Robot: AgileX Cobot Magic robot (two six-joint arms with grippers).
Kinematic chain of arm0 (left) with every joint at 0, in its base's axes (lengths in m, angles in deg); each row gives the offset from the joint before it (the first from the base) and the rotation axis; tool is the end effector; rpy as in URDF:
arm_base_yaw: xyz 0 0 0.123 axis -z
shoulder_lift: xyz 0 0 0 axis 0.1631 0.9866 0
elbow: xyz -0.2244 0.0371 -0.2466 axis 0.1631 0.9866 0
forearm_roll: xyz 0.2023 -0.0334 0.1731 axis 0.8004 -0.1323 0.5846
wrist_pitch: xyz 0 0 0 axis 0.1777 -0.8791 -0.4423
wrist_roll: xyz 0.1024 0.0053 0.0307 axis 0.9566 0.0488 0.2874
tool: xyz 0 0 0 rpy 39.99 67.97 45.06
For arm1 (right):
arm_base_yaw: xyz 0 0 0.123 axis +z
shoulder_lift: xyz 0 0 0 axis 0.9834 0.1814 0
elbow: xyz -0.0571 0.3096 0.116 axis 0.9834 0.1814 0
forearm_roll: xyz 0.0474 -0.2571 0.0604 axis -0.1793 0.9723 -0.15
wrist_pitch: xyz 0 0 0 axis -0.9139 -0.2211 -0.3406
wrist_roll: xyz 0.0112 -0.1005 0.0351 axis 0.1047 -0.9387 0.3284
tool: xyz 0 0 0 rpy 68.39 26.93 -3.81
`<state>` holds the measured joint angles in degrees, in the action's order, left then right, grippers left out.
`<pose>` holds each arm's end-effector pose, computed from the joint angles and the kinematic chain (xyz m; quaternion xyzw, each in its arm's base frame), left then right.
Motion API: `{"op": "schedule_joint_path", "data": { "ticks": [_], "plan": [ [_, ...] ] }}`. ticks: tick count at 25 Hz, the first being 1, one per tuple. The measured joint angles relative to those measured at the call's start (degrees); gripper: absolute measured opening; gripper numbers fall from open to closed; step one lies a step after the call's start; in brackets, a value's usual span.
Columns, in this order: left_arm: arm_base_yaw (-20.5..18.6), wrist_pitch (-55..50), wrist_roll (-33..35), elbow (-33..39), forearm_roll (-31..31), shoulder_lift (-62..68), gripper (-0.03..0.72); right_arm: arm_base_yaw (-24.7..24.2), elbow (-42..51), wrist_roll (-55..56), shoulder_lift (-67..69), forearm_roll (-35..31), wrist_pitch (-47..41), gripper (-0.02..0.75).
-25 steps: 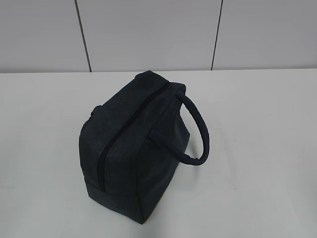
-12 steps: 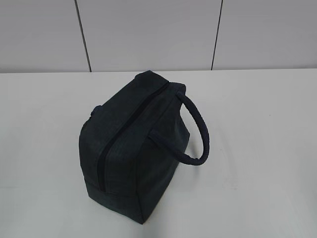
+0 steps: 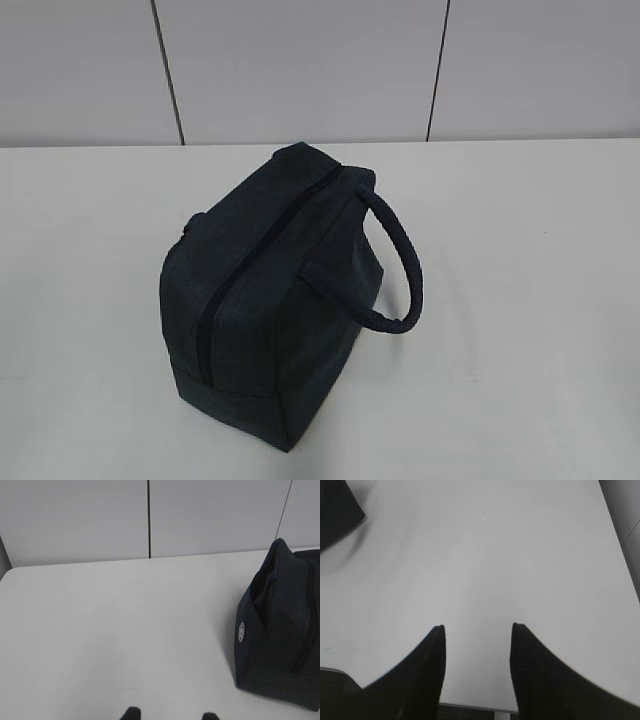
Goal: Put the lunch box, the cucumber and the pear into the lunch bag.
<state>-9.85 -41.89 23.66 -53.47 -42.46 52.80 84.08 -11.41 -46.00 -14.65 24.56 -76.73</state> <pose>-0.0366 -0.0160 0.2822 0.0836 0.8476 -0.0309 0.5230 -0.0331 -0.0102 0.2701 -0.0747 0.8655 -0.0438 0.4933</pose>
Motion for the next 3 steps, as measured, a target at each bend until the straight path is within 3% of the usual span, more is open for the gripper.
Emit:
{"op": "schedule_joint_path", "data": {
  "ticks": [3],
  "plan": [
    [0.0, 0.0, 0.0, 0.0, 0.0, 0.0, 0.239, 0.0, 0.0, 0.0, 0.0, 0.0, 0.0, 0.344]
  ]
}}
